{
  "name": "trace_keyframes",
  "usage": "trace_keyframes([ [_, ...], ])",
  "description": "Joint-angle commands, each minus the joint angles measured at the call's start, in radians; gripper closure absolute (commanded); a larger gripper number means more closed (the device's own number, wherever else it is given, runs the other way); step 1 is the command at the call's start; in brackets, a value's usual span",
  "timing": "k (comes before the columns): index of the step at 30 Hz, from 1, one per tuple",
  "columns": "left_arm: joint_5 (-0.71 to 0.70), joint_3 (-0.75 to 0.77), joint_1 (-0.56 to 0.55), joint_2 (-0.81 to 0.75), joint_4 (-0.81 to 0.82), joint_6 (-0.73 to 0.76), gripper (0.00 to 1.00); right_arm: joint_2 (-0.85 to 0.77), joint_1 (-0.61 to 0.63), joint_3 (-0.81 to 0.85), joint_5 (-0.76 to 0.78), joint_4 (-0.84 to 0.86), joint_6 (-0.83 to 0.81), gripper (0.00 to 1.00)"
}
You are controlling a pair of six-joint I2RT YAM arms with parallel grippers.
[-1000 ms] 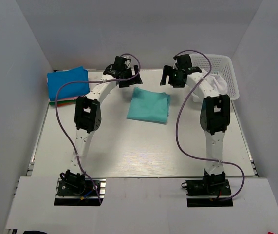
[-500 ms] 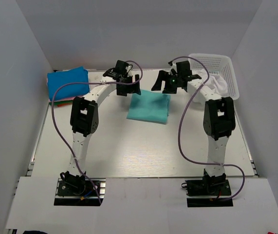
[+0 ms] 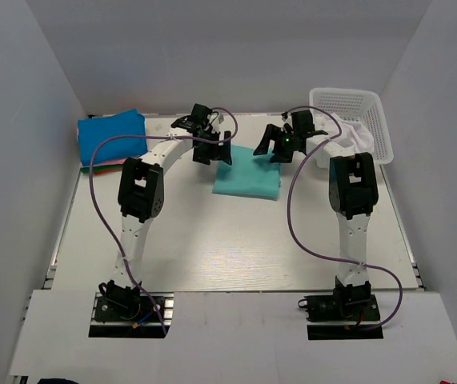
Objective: Fold and stack the t-shirts
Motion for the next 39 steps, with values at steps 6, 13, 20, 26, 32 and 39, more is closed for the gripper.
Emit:
trace_keyframes([
  [6, -0.014, 0.041, -0.038, 0.066, -0.023, 0.045, 0.09, 0.042, 0.005, 0.021, 0.013, -0.044, -0.048, 0.1],
  [13, 0.008, 0.009, -0.038, 0.098, -0.021, 0.054, 0.2, 0.026, 0.007, 0.018, 0.008, -0.055, -0.055, 0.1],
  [20, -0.014, -0.014, -0.058, 0.108, 0.016, 0.063, 0.72, 0.004, 0.011, 0.021, -0.019, -0.052, -0.075, 0.1],
  [26, -0.127, 0.079, -0.058, 0.118, -0.016, 0.054, 1.0, -0.095, 0.014, 0.047, -0.038, -0.098, -0.14, 0.1],
  [32, -0.192, 0.07, -0.037, -0.02, -0.026, 0.064, 1.0, -0.296, 0.013, 0.027, -0.041, -0.064, -0.168, 0.1],
  [39, -0.484, 0.081, -0.026, -0.187, -0.035, 0.215, 1.0, -0.468, 0.008, -0.134, -0.013, 0.011, -0.158, 0.1],
])
